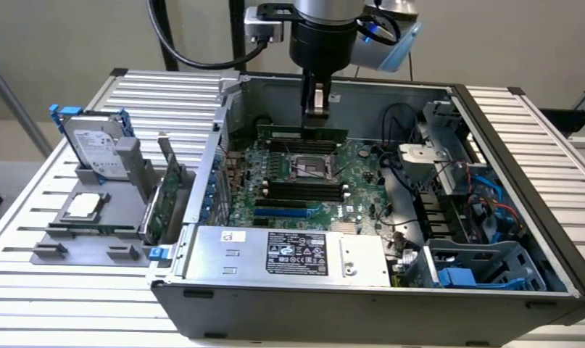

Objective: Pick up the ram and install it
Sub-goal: 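Insert the ram into the slot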

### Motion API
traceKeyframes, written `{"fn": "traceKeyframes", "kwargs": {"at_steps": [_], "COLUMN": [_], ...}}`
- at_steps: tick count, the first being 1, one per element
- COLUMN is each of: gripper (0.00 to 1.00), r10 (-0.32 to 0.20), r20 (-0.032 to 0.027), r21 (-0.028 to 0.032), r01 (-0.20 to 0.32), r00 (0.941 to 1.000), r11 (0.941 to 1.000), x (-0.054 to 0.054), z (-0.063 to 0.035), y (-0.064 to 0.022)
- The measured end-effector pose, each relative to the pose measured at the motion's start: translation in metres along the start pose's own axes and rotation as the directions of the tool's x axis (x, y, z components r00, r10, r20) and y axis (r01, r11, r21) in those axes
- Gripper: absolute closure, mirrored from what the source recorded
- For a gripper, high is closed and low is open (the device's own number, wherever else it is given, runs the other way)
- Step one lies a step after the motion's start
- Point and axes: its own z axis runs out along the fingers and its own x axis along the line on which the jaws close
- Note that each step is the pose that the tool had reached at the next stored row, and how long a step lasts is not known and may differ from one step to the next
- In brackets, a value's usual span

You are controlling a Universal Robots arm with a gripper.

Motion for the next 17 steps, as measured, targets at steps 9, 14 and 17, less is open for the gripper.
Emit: {"fn": "traceKeyframes", "kwargs": {"at_steps": [9,14,17], "gripper": [1.00,1.00,1.00], "r10": [0.005,0.005,0.005], "r20": [-0.0001,0.0000,0.0000], "r21": [0.0001,0.0001,0.0000], "r01": [-0.005,-0.005,-0.005], "r00": [1.0000,1.0000,1.0000], "r11": [1.0000,1.0000,1.0000], "x": [-0.0032,-0.0033,-0.0033], "z": [0.0055,0.0056,0.0055], "y": [-0.0055,-0.0055,-0.0055]}}
